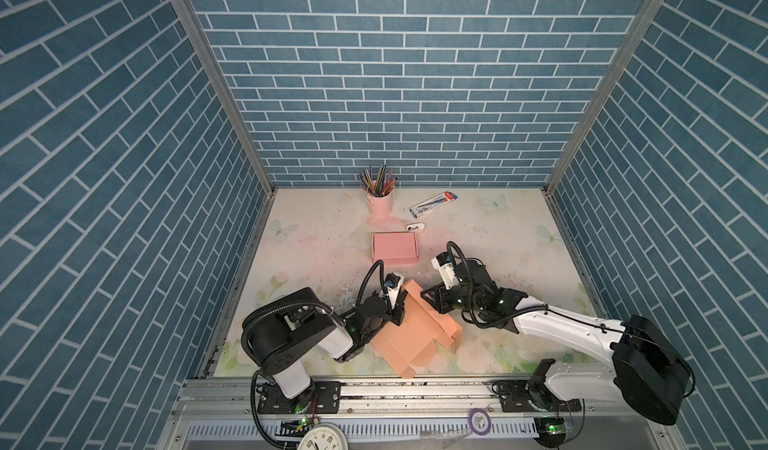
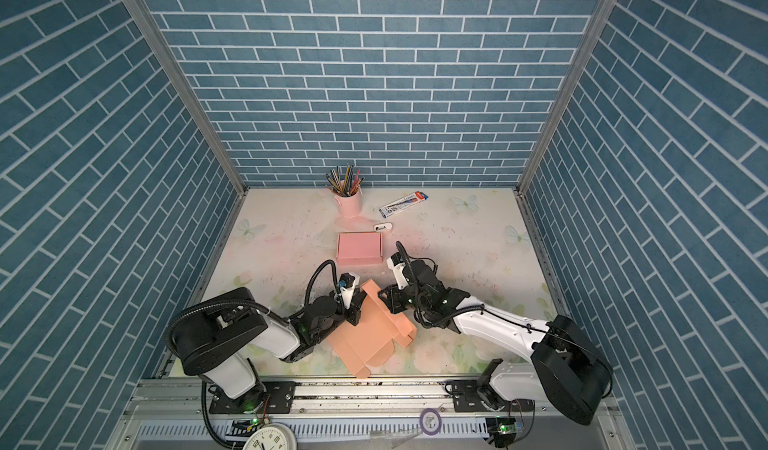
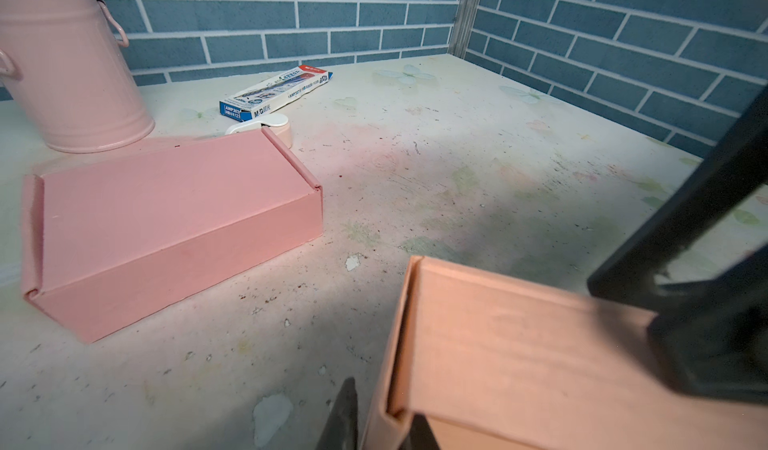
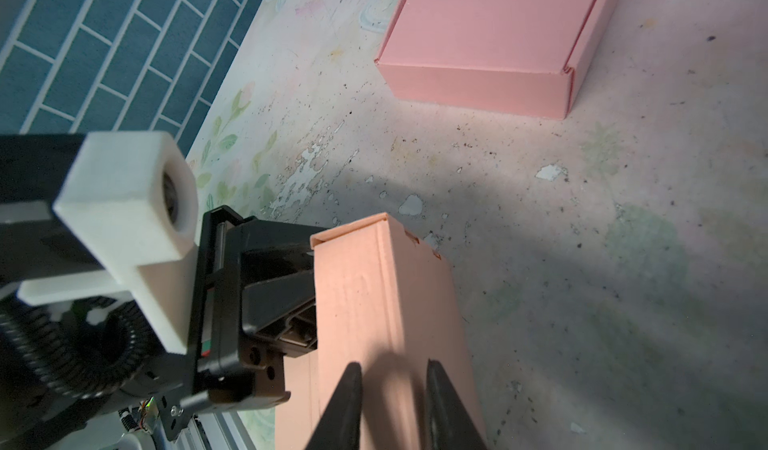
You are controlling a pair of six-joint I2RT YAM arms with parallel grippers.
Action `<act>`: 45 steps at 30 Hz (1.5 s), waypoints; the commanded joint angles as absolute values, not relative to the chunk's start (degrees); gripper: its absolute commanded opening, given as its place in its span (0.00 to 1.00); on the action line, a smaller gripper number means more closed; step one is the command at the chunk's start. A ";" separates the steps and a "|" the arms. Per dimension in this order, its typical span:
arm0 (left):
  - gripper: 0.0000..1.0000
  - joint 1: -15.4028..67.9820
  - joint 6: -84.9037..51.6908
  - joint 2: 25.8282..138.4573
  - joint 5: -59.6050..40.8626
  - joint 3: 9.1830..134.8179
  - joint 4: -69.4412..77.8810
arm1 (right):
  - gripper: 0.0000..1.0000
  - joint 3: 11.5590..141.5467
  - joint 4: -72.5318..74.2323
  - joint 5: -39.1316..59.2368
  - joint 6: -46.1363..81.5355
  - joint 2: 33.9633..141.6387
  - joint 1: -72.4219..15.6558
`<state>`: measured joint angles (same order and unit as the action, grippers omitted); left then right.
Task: Fold the paper box
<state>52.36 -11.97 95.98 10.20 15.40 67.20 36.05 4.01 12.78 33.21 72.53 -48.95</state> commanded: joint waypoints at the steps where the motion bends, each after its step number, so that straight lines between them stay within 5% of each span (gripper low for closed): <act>1: 0.17 51.99 -12.02 94.93 10.20 14.61 69.33 | 0.30 37.82 -0.45 10.70 33.58 69.55 -48.78; 10: 0.15 51.92 -14.23 91.54 12.44 13.81 66.18 | 0.36 41.75 -14.10 -2.24 32.87 59.49 -54.47; 20: 0.13 51.68 -16.82 88.75 15.98 14.66 60.90 | 0.11 45.43 -27.29 -16.31 37.51 55.98 -64.95; 31: 0.13 51.73 -17.92 87.80 17.52 14.24 59.66 | 0.00 45.31 -31.03 -20.40 38.77 58.20 -65.65; 45: 0.13 51.72 -18.06 88.07 17.84 13.77 60.62 | 0.00 45.44 -31.98 -22.98 38.25 63.34 -65.66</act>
